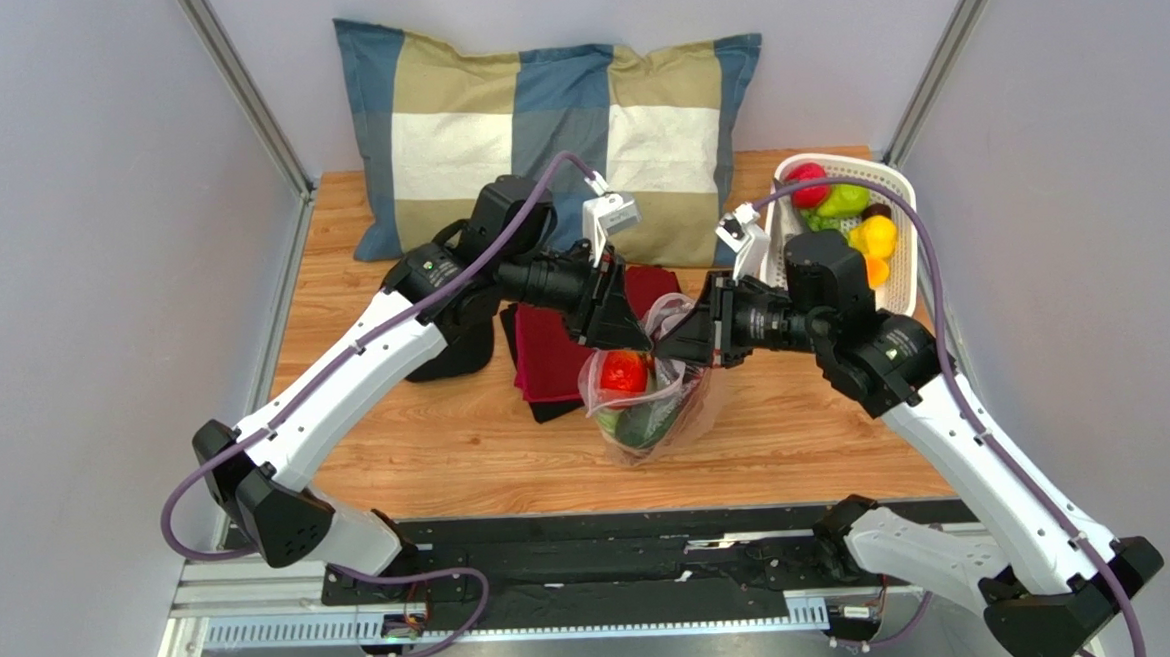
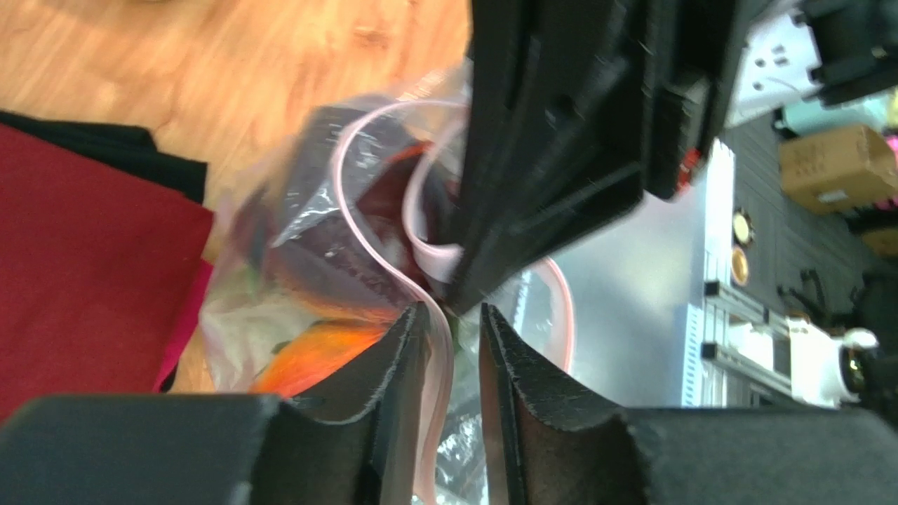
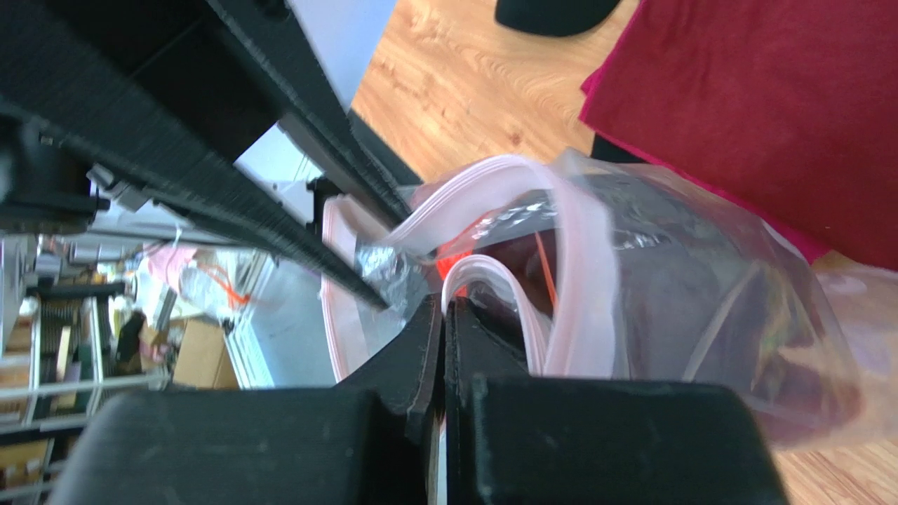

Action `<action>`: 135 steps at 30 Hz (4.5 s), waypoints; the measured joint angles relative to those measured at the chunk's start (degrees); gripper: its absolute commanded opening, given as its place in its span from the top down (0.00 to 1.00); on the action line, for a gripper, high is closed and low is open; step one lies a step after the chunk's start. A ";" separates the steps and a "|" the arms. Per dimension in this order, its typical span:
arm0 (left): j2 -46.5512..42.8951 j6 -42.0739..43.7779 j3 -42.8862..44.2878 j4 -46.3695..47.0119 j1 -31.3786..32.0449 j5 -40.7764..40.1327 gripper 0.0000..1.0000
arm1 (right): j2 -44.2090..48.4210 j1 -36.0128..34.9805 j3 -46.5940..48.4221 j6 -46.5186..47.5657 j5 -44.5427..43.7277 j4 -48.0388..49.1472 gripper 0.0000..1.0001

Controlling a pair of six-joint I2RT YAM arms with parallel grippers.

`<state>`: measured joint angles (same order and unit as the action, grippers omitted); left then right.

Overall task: Place the food in the zip-top bag and seal the zipper
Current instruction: Zip the zipper food storage bag at the center of the board.

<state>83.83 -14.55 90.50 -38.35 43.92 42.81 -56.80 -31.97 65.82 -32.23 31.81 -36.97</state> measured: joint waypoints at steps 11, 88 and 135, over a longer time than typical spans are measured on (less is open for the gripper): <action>-2.86 1.77 -2.69 0.22 3.37 0.44 0.13 | 2.89 -0.11 -0.74 -5.90 -11.06 0.33 1.00; -29.20 66.07 -19.04 -14.01 10.99 -5.44 1.00 | 26.77 0.02 -19.43 41.92 16.92 8.20 0.22; -33.57 62.62 -22.34 -9.99 10.97 -8.98 1.00 | 22.64 -4.76 -25.42 27.15 13.51 19.19 1.00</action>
<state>50.26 48.07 68.16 -48.34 54.89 33.82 -34.15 -36.73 40.40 -5.08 45.32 -17.78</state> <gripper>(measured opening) 0.010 0.022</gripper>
